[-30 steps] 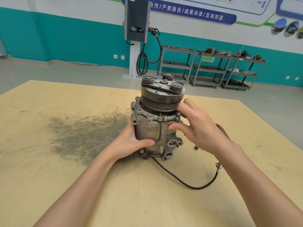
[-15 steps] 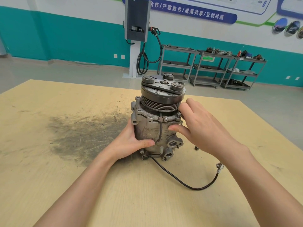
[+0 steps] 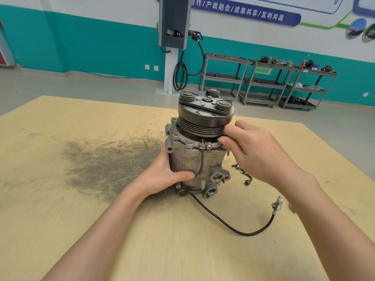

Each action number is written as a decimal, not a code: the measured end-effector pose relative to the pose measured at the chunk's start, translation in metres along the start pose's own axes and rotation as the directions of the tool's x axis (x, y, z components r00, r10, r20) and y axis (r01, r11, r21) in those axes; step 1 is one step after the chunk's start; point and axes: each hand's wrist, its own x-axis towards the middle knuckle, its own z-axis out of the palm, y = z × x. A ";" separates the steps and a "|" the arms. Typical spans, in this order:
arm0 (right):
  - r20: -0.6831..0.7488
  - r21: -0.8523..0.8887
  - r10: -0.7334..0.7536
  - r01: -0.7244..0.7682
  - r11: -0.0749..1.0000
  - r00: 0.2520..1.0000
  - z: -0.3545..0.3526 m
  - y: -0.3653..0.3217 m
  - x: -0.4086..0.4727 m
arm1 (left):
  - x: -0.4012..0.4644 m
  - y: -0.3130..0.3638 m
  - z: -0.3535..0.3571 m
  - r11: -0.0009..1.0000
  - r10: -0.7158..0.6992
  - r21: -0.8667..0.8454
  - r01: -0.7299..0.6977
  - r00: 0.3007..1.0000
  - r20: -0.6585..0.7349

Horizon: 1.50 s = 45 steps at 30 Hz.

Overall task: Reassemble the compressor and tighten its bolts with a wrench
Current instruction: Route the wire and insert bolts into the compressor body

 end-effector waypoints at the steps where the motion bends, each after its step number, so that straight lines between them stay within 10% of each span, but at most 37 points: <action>1: -0.007 0.011 0.004 -0.004 1.000 1.000 0.000 -0.001 0.000 | 0.000 0.000 0.000 1.000 0.002 -0.003 -0.002 1.000 -0.001; 45: -0.033 0.068 0.069 -0.066 0.995 0.997 0.005 0.004 -0.005 | 0.003 -0.011 -0.001 1.000 -0.020 0.009 0.020 1.000 -0.005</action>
